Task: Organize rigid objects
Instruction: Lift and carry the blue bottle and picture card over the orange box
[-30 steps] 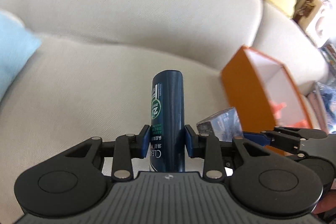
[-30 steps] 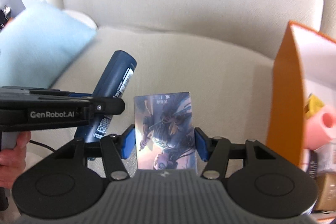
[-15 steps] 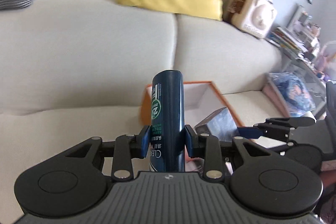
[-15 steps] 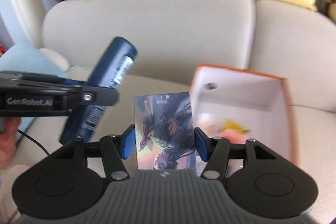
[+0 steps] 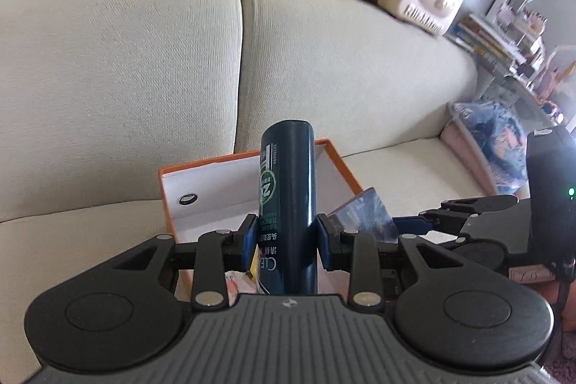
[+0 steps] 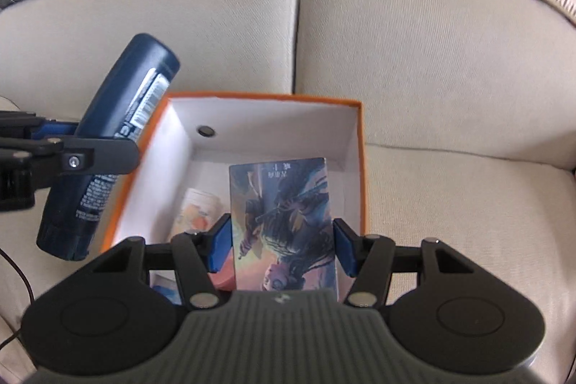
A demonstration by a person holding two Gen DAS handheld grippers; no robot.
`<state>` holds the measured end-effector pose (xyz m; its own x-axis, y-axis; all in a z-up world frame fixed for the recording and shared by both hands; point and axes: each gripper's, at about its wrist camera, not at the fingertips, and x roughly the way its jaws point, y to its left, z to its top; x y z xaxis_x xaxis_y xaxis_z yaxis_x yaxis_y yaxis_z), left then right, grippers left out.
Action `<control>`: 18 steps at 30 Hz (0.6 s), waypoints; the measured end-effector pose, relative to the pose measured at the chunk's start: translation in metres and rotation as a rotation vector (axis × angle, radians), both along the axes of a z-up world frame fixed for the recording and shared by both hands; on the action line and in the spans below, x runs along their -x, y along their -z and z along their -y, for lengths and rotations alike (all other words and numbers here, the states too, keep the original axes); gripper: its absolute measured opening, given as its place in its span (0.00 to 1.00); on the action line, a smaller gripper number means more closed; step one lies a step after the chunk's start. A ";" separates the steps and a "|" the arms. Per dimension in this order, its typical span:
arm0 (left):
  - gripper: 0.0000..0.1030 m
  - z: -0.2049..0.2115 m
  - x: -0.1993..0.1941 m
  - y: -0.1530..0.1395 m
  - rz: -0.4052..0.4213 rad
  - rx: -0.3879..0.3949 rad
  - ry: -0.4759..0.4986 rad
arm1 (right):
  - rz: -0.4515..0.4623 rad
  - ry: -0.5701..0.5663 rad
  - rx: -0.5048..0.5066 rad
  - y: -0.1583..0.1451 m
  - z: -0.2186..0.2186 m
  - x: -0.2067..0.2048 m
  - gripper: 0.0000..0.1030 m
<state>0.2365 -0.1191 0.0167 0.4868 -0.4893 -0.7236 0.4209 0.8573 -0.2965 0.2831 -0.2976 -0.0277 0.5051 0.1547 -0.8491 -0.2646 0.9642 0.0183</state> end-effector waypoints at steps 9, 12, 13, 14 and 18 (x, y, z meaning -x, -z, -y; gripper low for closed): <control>0.37 0.015 -0.024 0.033 -0.017 -0.047 0.014 | -0.101 0.051 -0.025 0.043 -0.002 -0.040 0.58; 0.37 0.015 -0.028 0.040 -0.031 -0.045 0.015 | -0.134 0.069 -0.011 0.054 -0.005 -0.046 0.58; 0.37 0.015 -0.029 0.041 -0.036 -0.046 0.017 | -0.129 0.066 0.010 0.056 -0.008 -0.045 0.58; 0.37 0.014 -0.030 0.044 -0.041 -0.045 0.017 | -0.119 0.055 0.036 0.057 -0.013 -0.044 0.58; 0.37 0.011 -0.030 0.048 -0.065 -0.027 0.022 | -0.156 0.058 0.038 0.060 -0.019 -0.042 0.58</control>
